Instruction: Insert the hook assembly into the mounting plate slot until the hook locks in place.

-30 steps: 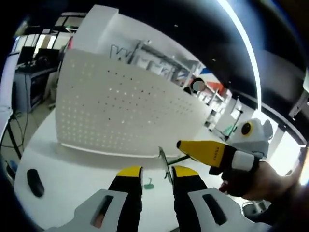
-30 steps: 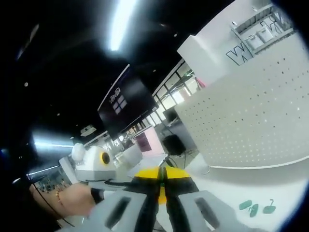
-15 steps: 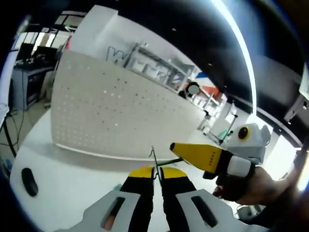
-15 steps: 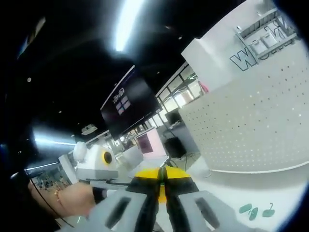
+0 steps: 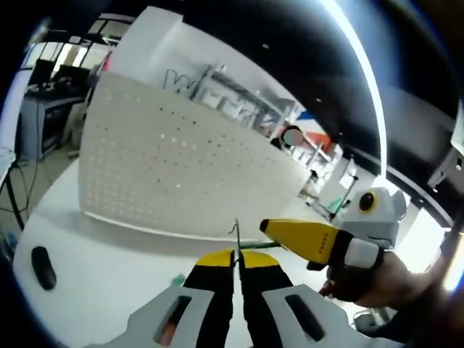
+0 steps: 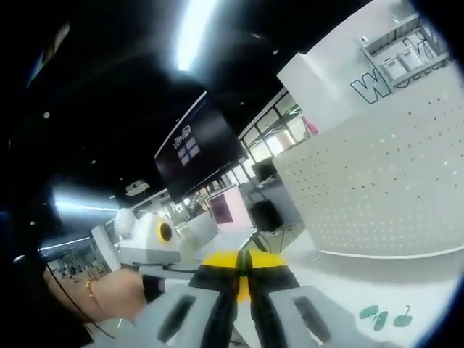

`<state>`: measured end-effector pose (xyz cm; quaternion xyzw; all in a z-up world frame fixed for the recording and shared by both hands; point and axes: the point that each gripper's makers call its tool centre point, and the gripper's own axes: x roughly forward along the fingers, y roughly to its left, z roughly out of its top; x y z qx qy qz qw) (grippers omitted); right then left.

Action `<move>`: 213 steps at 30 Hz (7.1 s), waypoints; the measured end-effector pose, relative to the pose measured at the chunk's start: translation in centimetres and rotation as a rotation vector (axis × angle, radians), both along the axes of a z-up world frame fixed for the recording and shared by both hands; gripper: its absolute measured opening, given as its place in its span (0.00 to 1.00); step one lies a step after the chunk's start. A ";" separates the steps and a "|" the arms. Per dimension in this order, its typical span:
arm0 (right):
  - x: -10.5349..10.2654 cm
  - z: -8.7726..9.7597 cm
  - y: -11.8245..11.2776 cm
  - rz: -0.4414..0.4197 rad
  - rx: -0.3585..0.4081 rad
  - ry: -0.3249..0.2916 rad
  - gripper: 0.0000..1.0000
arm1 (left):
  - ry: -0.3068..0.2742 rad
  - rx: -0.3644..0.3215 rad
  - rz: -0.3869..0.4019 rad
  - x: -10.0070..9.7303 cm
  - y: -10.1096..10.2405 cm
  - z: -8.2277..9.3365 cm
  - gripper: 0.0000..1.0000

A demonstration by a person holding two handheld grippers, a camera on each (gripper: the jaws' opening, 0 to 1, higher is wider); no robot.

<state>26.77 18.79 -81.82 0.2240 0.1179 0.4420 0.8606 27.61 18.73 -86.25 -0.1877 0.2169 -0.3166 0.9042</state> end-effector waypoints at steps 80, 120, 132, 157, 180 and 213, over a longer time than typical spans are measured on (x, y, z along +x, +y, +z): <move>0.7 -4.2 -0.7 -0.033 -0.073 0.100 0.00 | -0.162 0.339 -0.105 -0.6 -0.6 -3.3 0.22; 4.7 -2.6 -4.2 -0.263 -0.147 -0.081 0.00 | -0.209 0.166 -0.160 -1.8 -3.4 -1.4 1.00; 7.8 -2.0 -7.7 -0.425 -0.193 -0.140 0.01 | -0.207 0.173 -0.136 -1.2 -2.9 -1.3 1.00; 17.9 0.4 -16.0 -0.744 -0.282 -0.243 0.01 | -0.160 0.301 -0.043 0.0 1.2 -4.7 0.99; 22.6 2.8 -18.7 -0.896 -0.324 -0.347 0.01 | -0.120 0.284 0.033 0.6 3.7 -5.4 0.93; 23.1 1.4 -19.7 -0.983 -0.233 -0.363 0.01 | -0.086 0.261 0.059 0.6 4.9 -5.8 0.88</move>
